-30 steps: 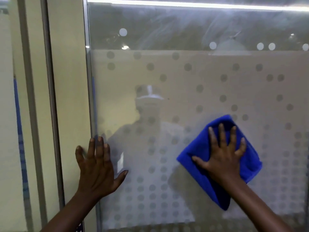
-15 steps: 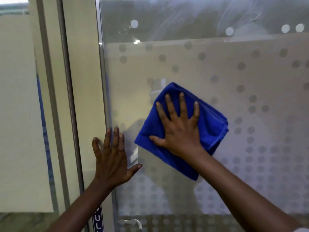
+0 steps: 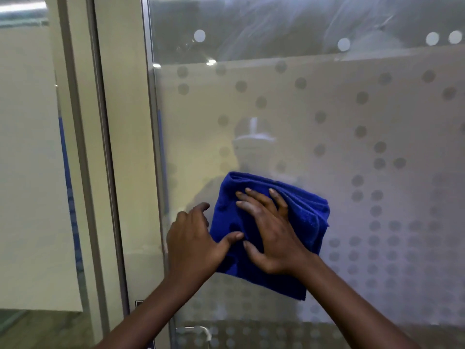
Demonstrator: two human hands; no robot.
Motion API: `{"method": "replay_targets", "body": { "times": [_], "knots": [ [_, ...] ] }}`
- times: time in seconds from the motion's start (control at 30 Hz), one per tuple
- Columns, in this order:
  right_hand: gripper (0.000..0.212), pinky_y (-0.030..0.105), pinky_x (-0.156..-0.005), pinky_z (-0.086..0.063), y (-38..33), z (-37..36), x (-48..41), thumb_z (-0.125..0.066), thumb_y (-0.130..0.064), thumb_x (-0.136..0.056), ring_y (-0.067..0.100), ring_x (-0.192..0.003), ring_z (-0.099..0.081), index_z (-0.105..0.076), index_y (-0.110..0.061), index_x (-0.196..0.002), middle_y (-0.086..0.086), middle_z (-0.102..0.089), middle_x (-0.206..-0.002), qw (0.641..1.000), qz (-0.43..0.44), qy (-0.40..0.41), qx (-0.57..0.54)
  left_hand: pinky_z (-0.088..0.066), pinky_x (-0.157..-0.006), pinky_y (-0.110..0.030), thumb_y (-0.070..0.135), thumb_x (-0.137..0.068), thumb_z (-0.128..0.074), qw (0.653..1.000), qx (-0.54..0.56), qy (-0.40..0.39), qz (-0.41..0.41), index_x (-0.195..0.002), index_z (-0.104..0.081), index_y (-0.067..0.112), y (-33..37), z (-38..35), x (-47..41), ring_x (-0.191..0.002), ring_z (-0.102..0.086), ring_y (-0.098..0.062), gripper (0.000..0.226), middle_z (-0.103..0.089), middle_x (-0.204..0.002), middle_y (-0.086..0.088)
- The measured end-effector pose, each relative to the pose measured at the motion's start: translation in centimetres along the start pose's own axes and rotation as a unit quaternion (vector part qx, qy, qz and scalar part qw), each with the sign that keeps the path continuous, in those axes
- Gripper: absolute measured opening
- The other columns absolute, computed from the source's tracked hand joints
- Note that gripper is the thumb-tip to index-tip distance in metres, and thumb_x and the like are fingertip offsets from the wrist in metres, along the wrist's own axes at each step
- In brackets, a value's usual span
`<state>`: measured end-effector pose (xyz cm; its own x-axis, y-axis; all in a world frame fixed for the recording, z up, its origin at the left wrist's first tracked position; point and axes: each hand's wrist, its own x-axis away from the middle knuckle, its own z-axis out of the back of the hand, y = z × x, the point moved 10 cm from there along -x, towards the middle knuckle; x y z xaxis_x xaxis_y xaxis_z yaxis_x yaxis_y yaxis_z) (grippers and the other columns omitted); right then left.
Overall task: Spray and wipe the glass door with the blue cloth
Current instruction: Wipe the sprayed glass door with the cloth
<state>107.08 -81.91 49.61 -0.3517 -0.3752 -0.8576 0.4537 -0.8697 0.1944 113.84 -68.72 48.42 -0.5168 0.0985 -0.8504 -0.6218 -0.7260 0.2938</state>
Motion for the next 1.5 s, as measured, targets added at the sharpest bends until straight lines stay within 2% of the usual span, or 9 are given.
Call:
{"method": "replay_targets", "body": {
  "times": [0.2,0.37,0.53,0.67,0.87,1.07,1.17,1.33,1.5],
  "knots": [
    [0.059,0.052,-0.111,-0.028,0.4,1.7,0.3,-0.049,-0.007,-0.06,0.026,-0.131,-0.047,-0.061,0.002,-0.117,0.01,-0.061,-0.129,0.992,-0.001,0.05,-0.116,-0.033,-0.052,-0.022,0.075,-0.059,-0.065,0.987,0.083,-0.043,0.13,-0.097,-0.044,0.036,0.9,-1.5,0.3,-0.063,-0.052,-0.002,0.058,-0.055,-0.068,0.019],
    [0.053,0.049,-0.099,-0.039,0.2,2.0,0.4,-0.045,-0.01,-0.061,0.028,-0.12,-0.054,-0.066,0.004,-0.107,0.01,-0.069,-0.114,0.987,0.003,0.061,-0.147,-0.025,-0.043,-0.028,0.059,-0.064,-0.077,0.979,0.113,-0.087,0.145,-0.052,-0.039,0.022,1.3,-2.3,0.5,-0.039,-0.044,-0.007,0.054,-0.044,-0.038,0.009],
    [0.05,0.046,-0.098,-0.038,0.1,1.6,0.8,-0.048,-0.009,-0.061,0.03,-0.118,-0.055,-0.067,0.004,-0.106,0.01,-0.07,-0.109,0.984,0.001,0.052,-0.17,-0.043,-0.053,-0.046,0.032,-0.077,-0.08,0.948,0.231,-0.136,0.174,-0.063,-0.057,-0.002,0.7,-2.1,1.8,-0.056,-0.058,-0.036,0.043,-0.063,-0.059,-0.019],
    [0.049,0.048,-0.097,-0.038,-1.1,0.0,1.4,-0.058,0.001,-0.058,0.03,-0.118,-0.054,-0.067,0.002,-0.106,0.01,-0.07,-0.109,0.979,0.014,0.038,-0.199,-0.045,-0.057,-0.035,0.013,-0.085,-0.073,0.919,0.291,-0.163,0.211,-0.063,-0.065,0.012,-0.1,-0.9,4.0,-0.063,-0.065,-0.026,0.024,-0.069,-0.062,-0.005],
    [0.042,0.035,-0.107,-0.034,-3.7,-3.9,1.6,-0.055,-0.021,-0.075,0.025,-0.125,-0.044,-0.064,-0.002,-0.111,0.006,-0.064,-0.118,0.941,-0.014,0.045,-0.336,-0.057,-0.08,-0.032,0.001,-0.096,-0.053,0.866,0.373,-0.197,0.269,-0.101,-0.069,0.002,-2.1,2.5,7.7,-0.094,-0.073,-0.027,0.017,-0.077,-0.1,-0.014],
    [0.062,0.022,-0.105,-0.034,-9.7,-11.8,2.2,-0.058,-0.045,-0.078,0.01,-0.125,-0.036,-0.047,-0.011,-0.129,-0.004,-0.043,-0.13,0.889,-0.135,-0.026,-0.436,-0.056,-0.072,-0.03,0.008,-0.099,-0.048,0.861,0.345,-0.123,0.353,-0.097,-0.067,0.006,-7.0,9.3,10.2,-0.083,-0.072,-0.02,0.019,-0.076,-0.087,-0.006],
    [0.092,0.028,-0.105,-0.038,-14.0,-17.6,4.6,-0.062,-0.071,-0.067,0.011,-0.129,-0.038,-0.028,-0.023,-0.138,-0.004,-0.034,-0.139,0.781,-0.287,-0.155,-0.532,-0.054,-0.068,-0.026,0.009,-0.098,-0.049,0.869,0.319,-0.075,0.372,-0.095,-0.067,0.005,-9.9,13.6,11.2,-0.079,-0.07,-0.018,0.018,-0.073,-0.083,-0.006],
    [0.122,0.042,-0.092,-0.048,-27.8,-23.0,8.6,-0.052,-0.092,-0.049,0.036,-0.113,-0.06,-0.046,-0.008,-0.138,0.022,-0.059,-0.131,0.477,-0.361,-0.365,-0.713,-0.051,-0.055,-0.025,0.01,-0.097,-0.05,0.838,0.347,0.007,0.422,-0.089,-0.065,0.01,-15.3,20.4,14.1,-0.068,-0.067,-0.015,0.017,-0.069,-0.075,-0.004],
    [0.103,0.037,-0.059,-0.056,-39.2,-22.1,6.0,-0.092,-0.057,-0.031,0.033,-0.076,-0.072,-0.068,-0.001,-0.114,0.023,-0.073,-0.1,0.191,-0.349,-0.286,-0.872,-0.053,-0.048,-0.024,0.008,-0.095,-0.051,0.792,0.398,0.089,0.454,-0.07,-0.067,0.015,-20.2,27.2,17.3,-0.056,-0.066,-0.015,0.031,-0.068,-0.065,-0.005]
  ]
}}
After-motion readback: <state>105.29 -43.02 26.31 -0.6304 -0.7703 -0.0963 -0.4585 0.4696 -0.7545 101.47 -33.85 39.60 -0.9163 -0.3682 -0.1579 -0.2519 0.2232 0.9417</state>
